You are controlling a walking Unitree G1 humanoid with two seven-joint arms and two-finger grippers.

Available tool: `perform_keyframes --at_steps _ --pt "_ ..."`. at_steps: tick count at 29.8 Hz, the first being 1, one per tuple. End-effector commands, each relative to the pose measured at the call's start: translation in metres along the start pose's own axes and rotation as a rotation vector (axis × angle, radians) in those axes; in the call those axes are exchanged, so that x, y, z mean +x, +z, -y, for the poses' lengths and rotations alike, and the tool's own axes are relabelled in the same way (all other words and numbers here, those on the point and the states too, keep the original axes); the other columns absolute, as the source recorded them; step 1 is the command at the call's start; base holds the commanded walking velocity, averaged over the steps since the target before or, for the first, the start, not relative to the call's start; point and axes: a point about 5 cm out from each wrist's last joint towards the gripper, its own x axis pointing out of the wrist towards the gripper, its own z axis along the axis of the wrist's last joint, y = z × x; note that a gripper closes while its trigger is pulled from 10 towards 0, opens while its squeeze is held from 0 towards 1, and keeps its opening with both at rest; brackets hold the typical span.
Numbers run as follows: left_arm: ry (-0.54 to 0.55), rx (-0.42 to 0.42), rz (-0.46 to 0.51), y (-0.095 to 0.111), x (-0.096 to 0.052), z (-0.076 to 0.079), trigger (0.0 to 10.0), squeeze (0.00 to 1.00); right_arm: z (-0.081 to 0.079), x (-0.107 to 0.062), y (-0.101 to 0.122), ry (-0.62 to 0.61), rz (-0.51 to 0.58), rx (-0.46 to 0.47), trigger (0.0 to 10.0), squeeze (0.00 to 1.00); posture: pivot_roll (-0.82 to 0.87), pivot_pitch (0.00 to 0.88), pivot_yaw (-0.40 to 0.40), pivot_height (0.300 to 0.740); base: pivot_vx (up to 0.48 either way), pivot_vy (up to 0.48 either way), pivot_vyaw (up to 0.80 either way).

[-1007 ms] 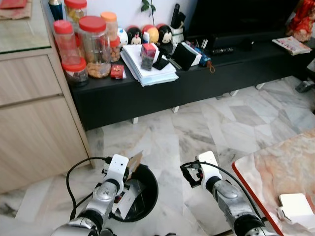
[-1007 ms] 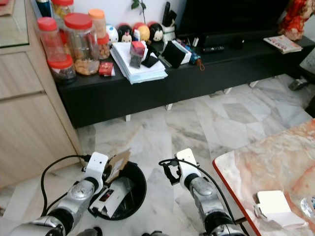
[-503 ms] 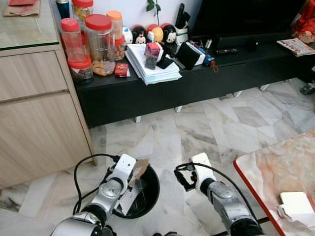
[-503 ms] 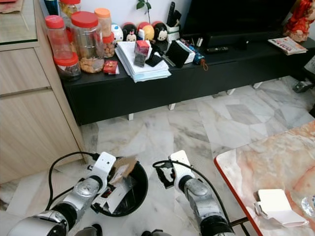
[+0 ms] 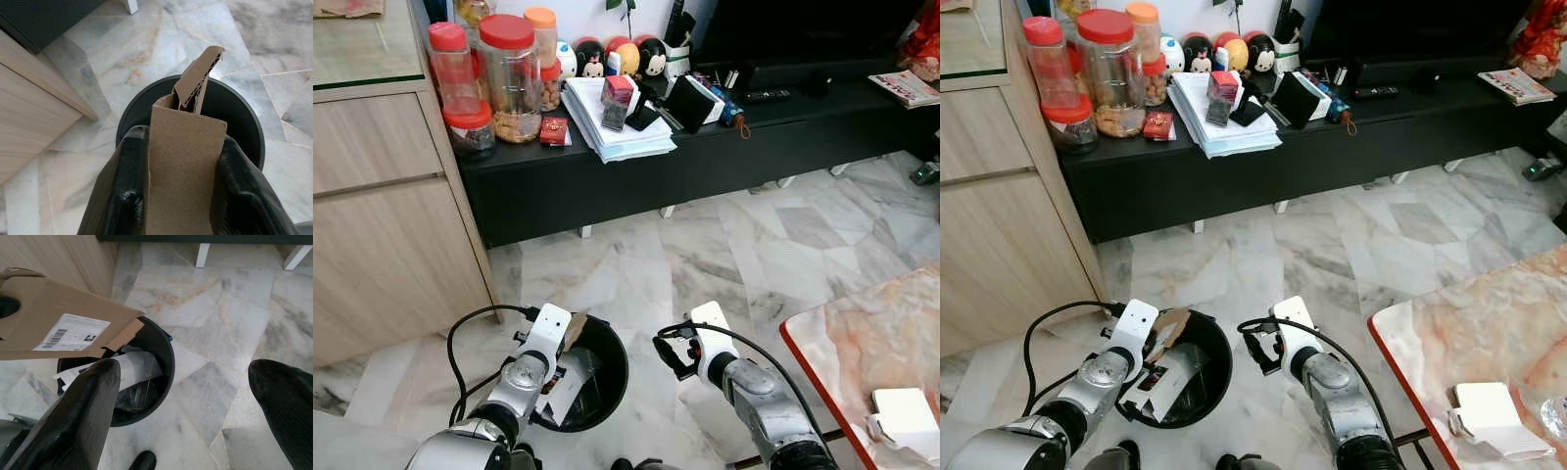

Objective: Picking trash to rubbish bin

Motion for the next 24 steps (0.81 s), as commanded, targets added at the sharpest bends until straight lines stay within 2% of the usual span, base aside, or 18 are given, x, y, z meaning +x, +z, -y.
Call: perform_keyframes --at_steps 1,17,18,22,24 --pt "-0.008 -0.016 -0.032 -0.006 -0.001 0.006 10.0 1.00 0.002 -0.004 -0.004 -0.001 -0.011 0.007 10.0 0.00 0.02 0.199 -0.206 0.740 0.000 0.000 0.00" --pt "0.006 -0.023 -0.031 -0.008 -0.002 0.007 10.0 1.00 -0.002 -0.005 0.001 0.010 0.017 0.005 10.0 0.00 0.03 0.201 -0.211 0.740 0.000 0.000 0.00" --pt "0.003 -0.016 -0.025 -0.007 -0.002 0.007 10.0 0.00 -0.001 -0.005 0.002 0.008 0.027 0.006 10.0 0.00 0.03 0.201 -0.211 0.740 0.000 0.000 0.00" --pt "0.010 0.004 0.013 -0.001 -0.001 0.007 10.0 0.00 -0.001 -0.005 0.009 0.000 0.074 -0.003 10.0 0.00 0.03 0.196 -0.208 0.740 0.000 0.000 0.00" --pt "0.036 0.002 0.080 0.009 0.000 0.002 10.0 0.00 -0.005 -0.006 0.022 0.014 0.154 -0.012 10.0 0.00 0.03 0.196 -0.208 0.740 0.000 0.000 0.00"
